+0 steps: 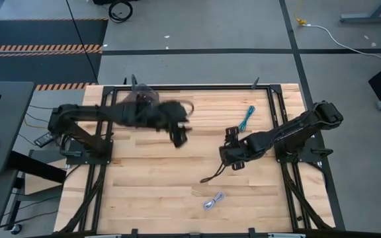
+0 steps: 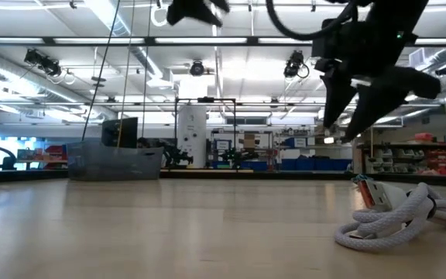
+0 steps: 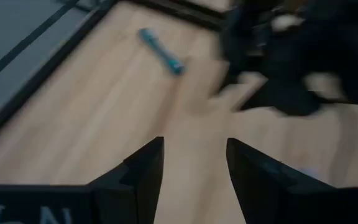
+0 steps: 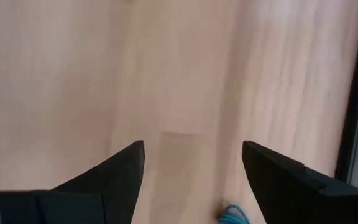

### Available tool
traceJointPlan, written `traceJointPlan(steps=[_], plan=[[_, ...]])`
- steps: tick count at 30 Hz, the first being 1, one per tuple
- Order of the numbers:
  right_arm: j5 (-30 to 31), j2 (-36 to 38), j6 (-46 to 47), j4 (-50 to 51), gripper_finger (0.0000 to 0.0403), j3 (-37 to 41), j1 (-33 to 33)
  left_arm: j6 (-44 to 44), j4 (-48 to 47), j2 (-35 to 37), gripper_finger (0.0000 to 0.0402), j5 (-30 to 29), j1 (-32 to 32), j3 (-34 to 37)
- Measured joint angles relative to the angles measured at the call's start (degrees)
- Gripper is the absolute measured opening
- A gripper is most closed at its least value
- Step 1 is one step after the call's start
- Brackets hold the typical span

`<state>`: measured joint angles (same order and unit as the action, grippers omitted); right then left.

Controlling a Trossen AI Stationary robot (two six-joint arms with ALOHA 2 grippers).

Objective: Pick and place USB-C Cables
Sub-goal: Put the white USB cable into the black bin

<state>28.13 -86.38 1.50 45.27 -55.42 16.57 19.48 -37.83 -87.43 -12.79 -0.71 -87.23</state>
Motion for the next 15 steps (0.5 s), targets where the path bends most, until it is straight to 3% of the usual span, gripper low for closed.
traceJointPlan(steps=[2, 4, 9, 11, 13, 15], plan=[[-0.6, 0.3, 0.0, -0.7, 0.0276, 0.0, -1.2, 2.5, 1.6, -0.5, 0.0181, -1.6, -4.1, 0.4], [-5.7, 0.4, 0.3, -2.4, 0.0276, 0.0, -1.9, 3.9, 1.6, -1.1, 0.0181, -3.4, -7.8, 0.5], [-29.2, 0.3, 0.2, -9.3, 0.0276, 0.0, 1.0, 6.8, 0.9, -2.9, 0.0181, -8.2, -15.8, 0.5], [-35.6, 0.4, 0.2, -12.8, 0.0276, 0.0, 3.4, 6.9, 1.4, -3.7, 0.0181, -11.5, -18.3, 0.5], [-38.3, 0.3, 0.2, -16.5, 0.0276, 0.0, 6.2, 6.9, 1.4, -4.8, 0.0181, -15.1, -20.3, 0.5], [-36.9, 0.3, 0.0, -19.5, 0.0276, 0.0, 8.8, 6.9, 1.1, -5.8, 0.0181, -17.8, -21.8, 0.5]])
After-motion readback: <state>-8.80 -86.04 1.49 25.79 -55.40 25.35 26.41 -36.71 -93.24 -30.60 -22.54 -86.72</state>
